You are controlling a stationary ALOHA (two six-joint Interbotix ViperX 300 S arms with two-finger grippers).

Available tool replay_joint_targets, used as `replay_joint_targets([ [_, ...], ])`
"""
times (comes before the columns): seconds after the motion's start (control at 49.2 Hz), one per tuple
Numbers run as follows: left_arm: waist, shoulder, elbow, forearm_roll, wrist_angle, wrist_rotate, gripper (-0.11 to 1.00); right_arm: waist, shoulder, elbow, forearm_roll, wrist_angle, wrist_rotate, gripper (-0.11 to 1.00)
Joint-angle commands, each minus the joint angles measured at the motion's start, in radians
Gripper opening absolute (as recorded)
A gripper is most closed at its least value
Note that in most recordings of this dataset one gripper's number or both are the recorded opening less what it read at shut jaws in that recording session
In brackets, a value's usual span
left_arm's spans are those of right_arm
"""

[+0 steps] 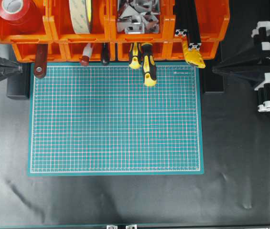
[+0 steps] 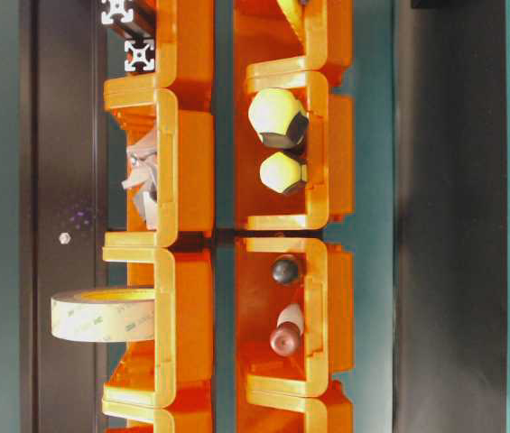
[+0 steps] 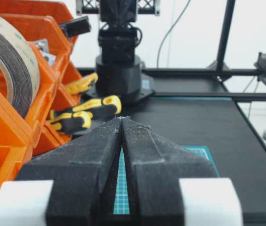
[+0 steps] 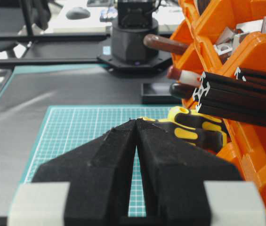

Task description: Pick screwdriver from container rack with right arm.

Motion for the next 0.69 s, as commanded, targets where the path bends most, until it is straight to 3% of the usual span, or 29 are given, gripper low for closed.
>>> replay_joint_targets([
  [0.0,-0.009,0.031,-0.034,0.029,-0.006,-0.023,0.06,0.005,0.011,-0.015,0.008,-0.008,0.009,0.02],
  [0.081,-0.008,0.031,-0.057,0.029,-0.006,-0.026,0.02,0.011,0.015,-0.043,0.012,0.046,0.023,0.01],
  [0.203,-0.011,0.032,-0.089,0.029,0.006,-0.031,0.0,0.023,0.031,-0.117,0.011,0.216,0.063,0.0],
  [0.468,-0.04,0.034,-0.155,0.029,0.169,-0.034,0.0,0.095,0.141,-0.308,0.002,0.446,0.064,0.0],
  [0.671,-0.044,0.031,-0.158,0.029,0.183,-0.034,0.0,0.17,0.293,-0.463,-0.064,0.597,0.064,0.0],
])
